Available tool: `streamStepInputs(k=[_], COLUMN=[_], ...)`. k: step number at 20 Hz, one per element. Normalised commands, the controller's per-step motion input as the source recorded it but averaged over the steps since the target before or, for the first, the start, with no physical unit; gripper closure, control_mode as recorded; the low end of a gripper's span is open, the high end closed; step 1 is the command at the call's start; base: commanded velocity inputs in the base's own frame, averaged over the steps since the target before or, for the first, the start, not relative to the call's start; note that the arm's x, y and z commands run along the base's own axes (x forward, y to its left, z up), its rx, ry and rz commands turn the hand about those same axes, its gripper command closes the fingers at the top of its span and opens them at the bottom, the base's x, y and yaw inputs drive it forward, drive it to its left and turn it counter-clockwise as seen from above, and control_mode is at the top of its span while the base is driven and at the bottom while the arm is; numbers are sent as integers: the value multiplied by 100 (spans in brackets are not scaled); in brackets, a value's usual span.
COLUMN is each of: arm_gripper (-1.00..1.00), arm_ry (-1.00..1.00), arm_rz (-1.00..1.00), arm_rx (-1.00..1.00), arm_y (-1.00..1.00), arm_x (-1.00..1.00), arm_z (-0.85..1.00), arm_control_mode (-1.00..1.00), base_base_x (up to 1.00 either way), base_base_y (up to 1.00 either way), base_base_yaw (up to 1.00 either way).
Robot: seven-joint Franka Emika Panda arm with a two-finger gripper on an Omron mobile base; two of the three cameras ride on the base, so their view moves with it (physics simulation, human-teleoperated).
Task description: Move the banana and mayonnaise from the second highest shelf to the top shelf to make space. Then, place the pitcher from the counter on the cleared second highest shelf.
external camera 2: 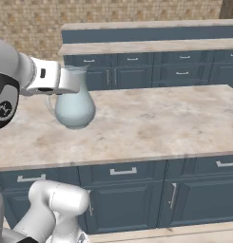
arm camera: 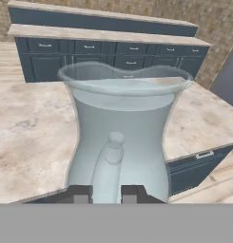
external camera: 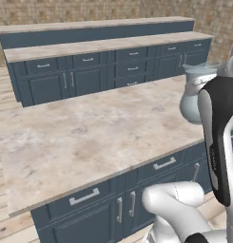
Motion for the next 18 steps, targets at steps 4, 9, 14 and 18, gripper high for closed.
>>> streamStepInputs(k=[4,9,14,18], arm_gripper=[100,100,100,100], arm_ry=[0,0,0,0], arm_rz=[0,0,0,0], arm_rx=[0,0,0,0], arm_y=[0,0,0,0], arm_x=[0,0,0,0], arm_z=[0,0,0,0], arm_control_mode=[100,100,100,100], base_base_x=[-52,-44,-17,-12], base_base_y=[-45,-70,-85,-93], base_base_yaw=[-23,-36,-36,-38])
